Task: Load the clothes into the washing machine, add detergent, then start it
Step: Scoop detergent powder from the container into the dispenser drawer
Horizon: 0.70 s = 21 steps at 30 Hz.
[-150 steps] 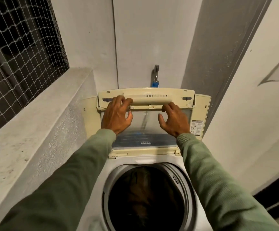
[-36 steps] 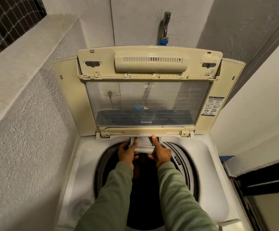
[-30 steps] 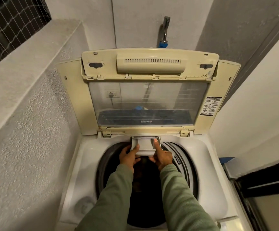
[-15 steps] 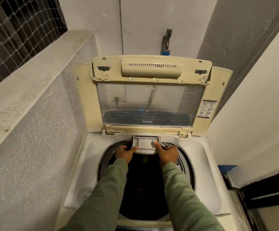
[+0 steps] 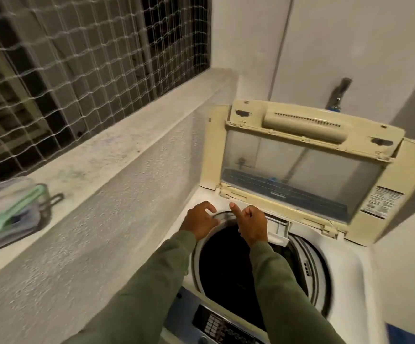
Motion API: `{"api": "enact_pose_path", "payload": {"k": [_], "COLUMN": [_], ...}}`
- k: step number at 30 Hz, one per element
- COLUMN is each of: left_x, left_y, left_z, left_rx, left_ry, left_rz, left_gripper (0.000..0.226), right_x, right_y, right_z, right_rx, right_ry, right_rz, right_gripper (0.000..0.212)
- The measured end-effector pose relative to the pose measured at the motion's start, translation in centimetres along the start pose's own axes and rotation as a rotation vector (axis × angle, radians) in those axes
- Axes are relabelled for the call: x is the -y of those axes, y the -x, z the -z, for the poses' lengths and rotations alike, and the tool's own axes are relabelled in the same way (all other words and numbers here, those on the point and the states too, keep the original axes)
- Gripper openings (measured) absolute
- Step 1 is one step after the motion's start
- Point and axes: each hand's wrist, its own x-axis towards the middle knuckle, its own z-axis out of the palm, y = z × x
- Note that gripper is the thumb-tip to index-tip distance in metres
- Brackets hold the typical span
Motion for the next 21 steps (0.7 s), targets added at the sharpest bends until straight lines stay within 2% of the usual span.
{"api": "enact_pose_path", "payload": {"k": [6, 13, 17, 21], "left_x": [-0.6, -2.0, -1.3, -0.2], "left_y": [4.8, 12.2, 16.7, 20.9], "left_z": [5.6, 11.2, 13.7, 16.4], "left_rx": [-0.163, -0.332, -0.448, -0.647], "left_ry": [-0.028, 0.008, -0.021, -0.051], "left_rz": [-0.164, -0.342, -0.385, -0.367], "left_gripper": [0.016, 0.012, 0.011, 0.01], "right_x": [5.7, 11.4, 13.7, 15.6], "right_y": [4.0, 9.3, 12.8, 15.2], "right_z": [-3.5, -5.8, -6.8, -8.2], "right_rx": [0.042, 0.002, 0.016, 0.042], "right_ry": [-0.078, -0.222, -0.242, -0.24], "right_rz": [0.183, 0.317, 0.436, 0.519], "right_gripper": [0.046, 0.046, 0.046, 0.045]}}
